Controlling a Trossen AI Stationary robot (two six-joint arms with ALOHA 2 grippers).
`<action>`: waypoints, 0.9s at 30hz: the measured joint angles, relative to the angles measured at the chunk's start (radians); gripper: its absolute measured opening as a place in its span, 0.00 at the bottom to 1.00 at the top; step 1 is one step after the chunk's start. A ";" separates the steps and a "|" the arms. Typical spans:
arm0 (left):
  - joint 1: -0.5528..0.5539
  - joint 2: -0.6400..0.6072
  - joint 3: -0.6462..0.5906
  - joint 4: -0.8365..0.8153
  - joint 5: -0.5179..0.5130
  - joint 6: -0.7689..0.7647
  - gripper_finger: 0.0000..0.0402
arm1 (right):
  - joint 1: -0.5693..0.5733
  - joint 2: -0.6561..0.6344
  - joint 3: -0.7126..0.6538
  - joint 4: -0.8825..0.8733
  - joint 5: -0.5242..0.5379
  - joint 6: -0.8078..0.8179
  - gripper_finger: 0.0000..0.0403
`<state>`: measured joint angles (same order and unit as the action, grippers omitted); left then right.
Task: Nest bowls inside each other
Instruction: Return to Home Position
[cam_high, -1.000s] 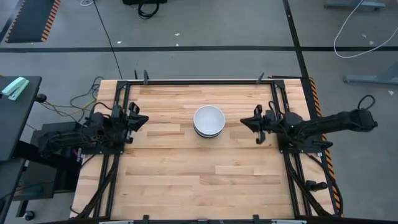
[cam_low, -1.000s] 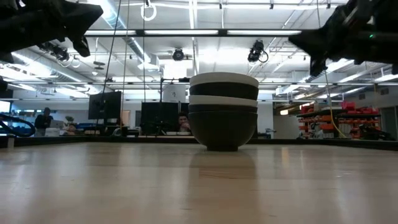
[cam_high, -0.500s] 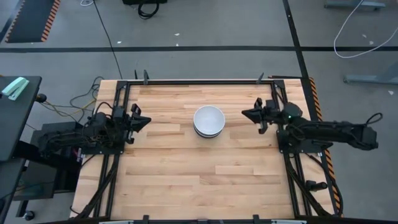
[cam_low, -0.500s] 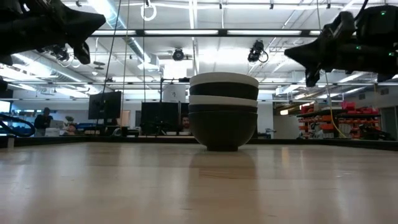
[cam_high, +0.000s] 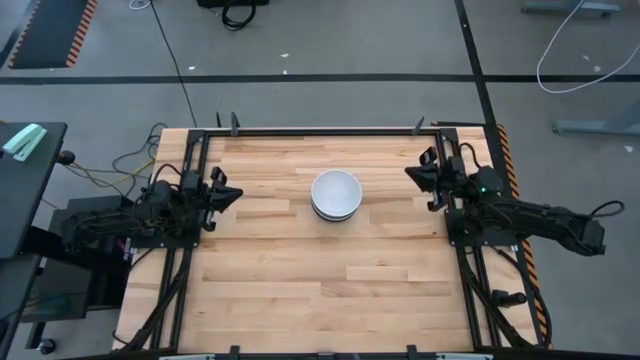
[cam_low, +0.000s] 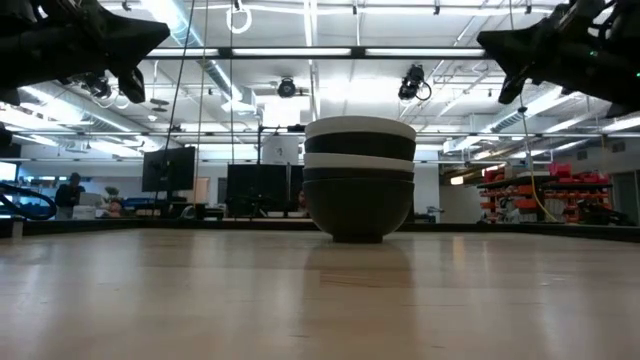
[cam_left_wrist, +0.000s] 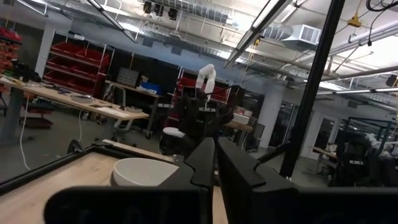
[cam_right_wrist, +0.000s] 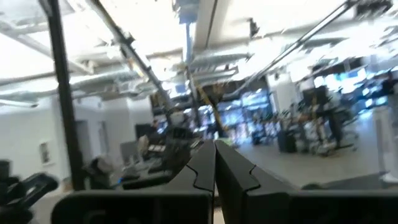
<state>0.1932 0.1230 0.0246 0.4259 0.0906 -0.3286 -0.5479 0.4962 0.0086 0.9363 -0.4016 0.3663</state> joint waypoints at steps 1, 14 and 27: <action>0.000 0.000 0.000 0.000 0.000 0.000 0.06 | -0.004 -0.013 0.000 0.000 0.013 -0.001 0.04; 0.000 -0.001 0.000 0.002 0.000 0.002 0.09 | -0.055 -0.133 0.000 -0.002 0.026 0.023 0.04; 0.000 -0.001 0.000 0.013 0.000 0.011 0.08 | -0.134 -0.293 0.000 -0.053 0.023 0.087 0.04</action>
<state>0.1932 0.1225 0.0250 0.4394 0.0907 -0.3181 -0.6817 0.2030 0.0086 0.8832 -0.3783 0.4532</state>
